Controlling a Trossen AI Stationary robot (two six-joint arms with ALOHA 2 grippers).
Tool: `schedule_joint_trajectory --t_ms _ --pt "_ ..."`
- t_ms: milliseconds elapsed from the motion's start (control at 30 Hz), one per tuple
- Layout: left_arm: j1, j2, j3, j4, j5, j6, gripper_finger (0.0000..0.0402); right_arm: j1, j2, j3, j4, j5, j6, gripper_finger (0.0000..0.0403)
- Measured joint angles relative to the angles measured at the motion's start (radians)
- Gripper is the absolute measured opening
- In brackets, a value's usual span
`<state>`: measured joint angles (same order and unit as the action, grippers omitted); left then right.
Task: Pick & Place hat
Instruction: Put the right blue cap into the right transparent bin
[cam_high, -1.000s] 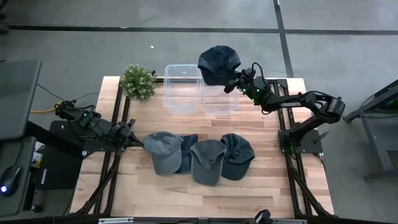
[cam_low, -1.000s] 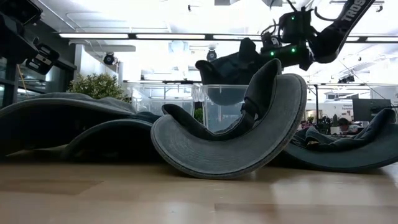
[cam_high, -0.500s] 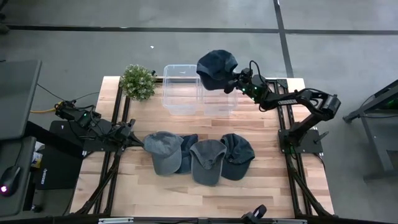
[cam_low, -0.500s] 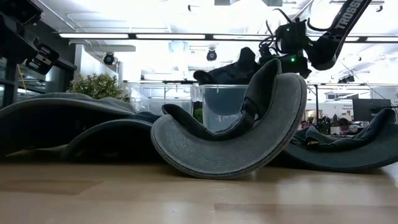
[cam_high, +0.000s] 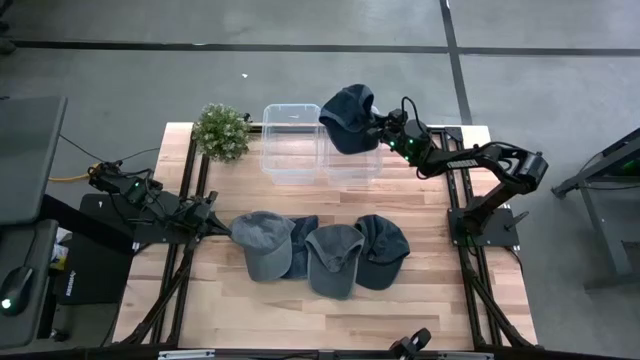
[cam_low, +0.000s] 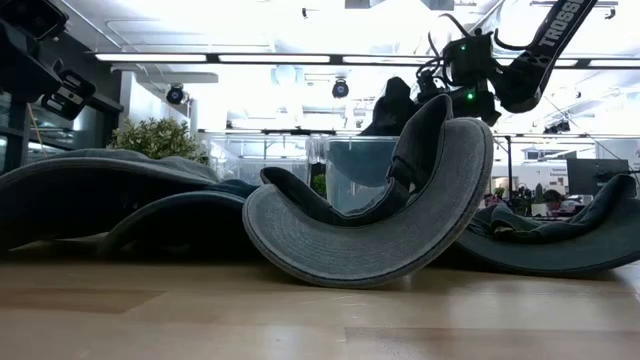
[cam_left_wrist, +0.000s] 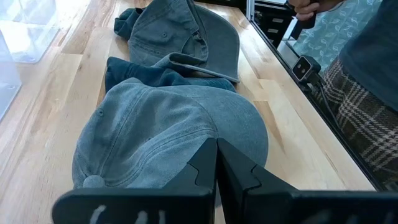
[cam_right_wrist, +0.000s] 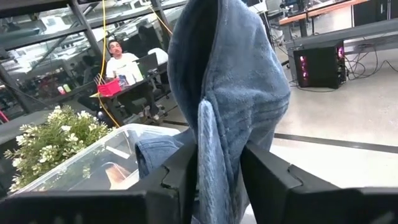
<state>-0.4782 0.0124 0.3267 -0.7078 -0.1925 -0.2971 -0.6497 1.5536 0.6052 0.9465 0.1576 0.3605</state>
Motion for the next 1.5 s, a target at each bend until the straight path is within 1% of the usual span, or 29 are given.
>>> schedule_joint_trajectory --t_ms 167,500,733,1100,1433,1500 --pt "0.000 0.000 0.000 0.000 0.000 0.000 0.0000 -0.011 0.000 0.000 -0.033 -0.018 0.002 0.0154" --pt "0.000 0.000 0.000 0.000 0.000 0.000 0.0000 -0.031 0.000 0.000 -0.057 -0.008 -0.011 0.0241" --pt "0.000 0.000 0.000 0.000 0.000 0.000 0.0000 -0.032 0.000 0.000 -0.057 -0.007 -0.079 0.0278" --pt "0.000 0.000 0.000 0.000 0.000 0.000 0.0000 -0.071 -0.005 0.000 -0.060 -0.002 -0.165 0.0285" --pt "0.000 0.000 0.000 0.000 0.000 0.000 0.0000 -0.124 -0.005 0.000 -0.099 0.003 -0.162 0.0284" --pt "0.000 0.000 0.000 0.000 0.000 0.000 0.0000 -0.135 -0.005 0.000 -0.100 -0.012 -0.160 0.0284"
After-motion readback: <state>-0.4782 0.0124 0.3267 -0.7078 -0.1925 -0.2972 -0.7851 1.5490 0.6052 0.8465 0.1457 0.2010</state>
